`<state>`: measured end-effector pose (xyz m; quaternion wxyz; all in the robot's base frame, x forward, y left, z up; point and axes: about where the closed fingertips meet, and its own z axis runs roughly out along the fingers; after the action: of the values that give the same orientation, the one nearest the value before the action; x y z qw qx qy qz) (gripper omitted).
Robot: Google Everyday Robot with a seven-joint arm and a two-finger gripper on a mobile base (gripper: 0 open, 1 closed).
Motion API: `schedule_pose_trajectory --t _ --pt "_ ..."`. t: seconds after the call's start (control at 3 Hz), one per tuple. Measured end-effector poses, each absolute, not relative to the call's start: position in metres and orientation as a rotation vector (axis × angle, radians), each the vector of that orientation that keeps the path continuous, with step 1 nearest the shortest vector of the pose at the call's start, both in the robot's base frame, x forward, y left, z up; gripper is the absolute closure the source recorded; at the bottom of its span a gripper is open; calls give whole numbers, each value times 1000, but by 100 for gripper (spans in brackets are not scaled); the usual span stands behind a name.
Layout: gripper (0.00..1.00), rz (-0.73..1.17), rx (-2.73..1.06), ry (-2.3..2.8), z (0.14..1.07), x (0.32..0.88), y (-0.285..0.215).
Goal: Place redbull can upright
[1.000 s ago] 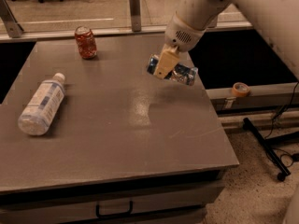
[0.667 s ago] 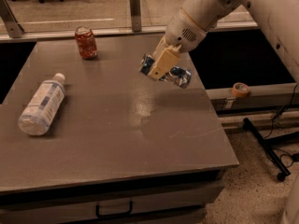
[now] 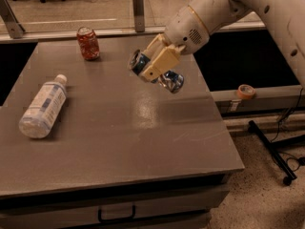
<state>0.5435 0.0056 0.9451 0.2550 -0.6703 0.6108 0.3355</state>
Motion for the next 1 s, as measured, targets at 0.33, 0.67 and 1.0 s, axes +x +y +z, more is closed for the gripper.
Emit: schedule_pose_trajectory --t 0.33,0.67,1.0 --pt "100 906 -1819 1662 944 545 6" --pt "100 900 -1796 1631 947 546 13" --pt "100 979 -1695 1532 951 548 28"
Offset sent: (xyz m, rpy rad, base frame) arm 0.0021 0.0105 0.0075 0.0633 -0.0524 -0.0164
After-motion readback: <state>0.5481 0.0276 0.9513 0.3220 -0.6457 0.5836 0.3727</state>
